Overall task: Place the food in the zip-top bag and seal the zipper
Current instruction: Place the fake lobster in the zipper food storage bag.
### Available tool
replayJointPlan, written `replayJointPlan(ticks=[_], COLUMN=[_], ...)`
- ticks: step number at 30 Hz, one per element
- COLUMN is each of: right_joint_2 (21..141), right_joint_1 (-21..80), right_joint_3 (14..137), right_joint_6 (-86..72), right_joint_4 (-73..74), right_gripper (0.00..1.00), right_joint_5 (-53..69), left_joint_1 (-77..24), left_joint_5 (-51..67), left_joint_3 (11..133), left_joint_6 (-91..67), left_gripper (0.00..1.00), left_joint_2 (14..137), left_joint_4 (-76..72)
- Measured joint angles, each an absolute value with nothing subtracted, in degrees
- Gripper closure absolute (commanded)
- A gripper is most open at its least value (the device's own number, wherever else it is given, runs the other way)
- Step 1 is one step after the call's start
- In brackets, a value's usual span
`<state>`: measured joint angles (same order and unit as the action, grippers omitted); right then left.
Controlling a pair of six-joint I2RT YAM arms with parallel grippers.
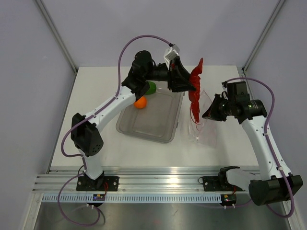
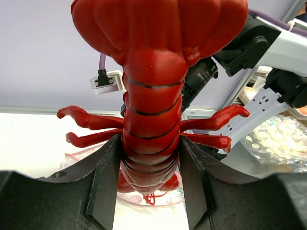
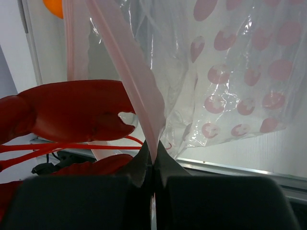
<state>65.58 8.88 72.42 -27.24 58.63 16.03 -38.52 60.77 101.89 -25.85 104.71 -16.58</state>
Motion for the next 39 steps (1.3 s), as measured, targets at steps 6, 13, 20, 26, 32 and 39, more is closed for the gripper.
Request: replayJointPlan(ticks=[6, 13, 20, 26, 32, 39], right_joint_2=[65.36, 65.41, 65.39, 64.77, 63.81, 63.57], right_joint_1=[8.93, 8.95, 8.95, 8.95, 8.95, 8.95], right_joint_3=[72.42, 72.42, 72.38, 72.03, 72.01, 71.50], right_joint_6=[-27.83, -28.82, -31.14, -34.48, -36.47, -37.43], right_joint_4=[58.39, 58.28, 57.47, 54.70, 54.04, 53.30], right_gripper=[1.00, 1.00, 1.00, 1.00, 1.00, 1.00], right_joint_5=[19.79, 22.13, 23.75, 26.57, 27.40, 28.01], left_joint_1=[-40.25, -41.65, -42.83, -45.30, -45.54, -45.17], left_joint_5=[60.82, 60.73, 54.87, 49.93, 48.75, 49.71], left_joint_3=[98.76, 90.59, 86.76, 84.34, 80.47, 75.68], left_joint_6=[-22.48, -18.17, -13.02, -7.81, -7.09, -7.33], left_gripper=[1.00, 1.00, 1.00, 1.00, 1.00, 1.00], left_joint_2=[104.64, 104.20, 101.71, 98.00, 97.34, 96.09], left_joint_4=[-19.16, -21.23, -20.53, -19.22, -20.69, -21.12])
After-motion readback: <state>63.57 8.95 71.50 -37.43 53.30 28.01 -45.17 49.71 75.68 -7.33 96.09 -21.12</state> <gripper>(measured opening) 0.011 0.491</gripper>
